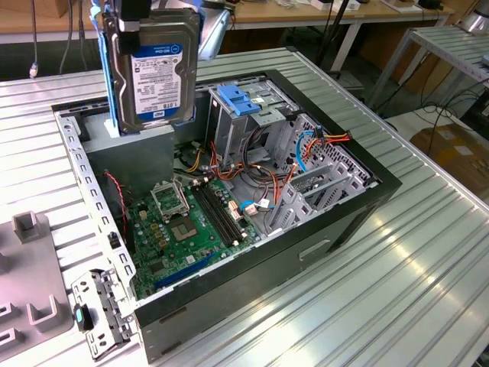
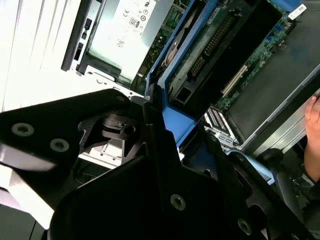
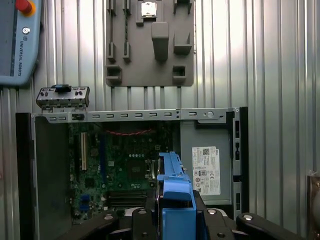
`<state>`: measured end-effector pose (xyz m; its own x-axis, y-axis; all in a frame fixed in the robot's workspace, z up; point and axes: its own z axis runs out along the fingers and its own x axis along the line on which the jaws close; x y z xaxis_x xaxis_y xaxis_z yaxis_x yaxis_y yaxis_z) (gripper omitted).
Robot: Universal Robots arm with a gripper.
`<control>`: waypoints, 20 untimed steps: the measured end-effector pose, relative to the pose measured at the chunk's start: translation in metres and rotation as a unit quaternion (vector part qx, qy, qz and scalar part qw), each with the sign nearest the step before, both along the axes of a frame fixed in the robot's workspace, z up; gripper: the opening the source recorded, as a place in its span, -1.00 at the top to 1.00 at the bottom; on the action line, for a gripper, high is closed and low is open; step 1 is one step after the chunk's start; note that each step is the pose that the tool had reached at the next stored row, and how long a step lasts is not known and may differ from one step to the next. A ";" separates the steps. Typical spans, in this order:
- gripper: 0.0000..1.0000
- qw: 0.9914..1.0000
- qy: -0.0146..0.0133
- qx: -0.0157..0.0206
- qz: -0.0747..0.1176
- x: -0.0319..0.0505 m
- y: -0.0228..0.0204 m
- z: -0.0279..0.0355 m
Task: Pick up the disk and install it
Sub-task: 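Pick up the disk, then insert the disk into the insertion slot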
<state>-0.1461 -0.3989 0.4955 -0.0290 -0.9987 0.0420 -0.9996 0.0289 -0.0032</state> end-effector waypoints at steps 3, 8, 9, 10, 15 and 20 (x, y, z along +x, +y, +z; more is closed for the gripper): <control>0.26 1.000 0.000 0.000 -0.001 0.0111 0.0000 -0.0003; 0.26 1.000 0.000 0.000 -0.001 0.0144 0.0000 -0.0002; 0.26 1.000 0.000 0.000 -0.001 0.0148 0.0000 -0.0003; 0.26 1.000 0.000 0.000 -0.001 0.0148 0.0000 -0.0003; 0.26 1.000 0.000 0.000 -0.001 0.0149 0.0000 -0.0002; 0.26 1.000 0.000 0.000 -0.001 0.0149 0.0000 -0.0003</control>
<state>-0.1311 -0.3989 0.4953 -0.0319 -0.9986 0.0424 -0.9995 0.0318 -0.0032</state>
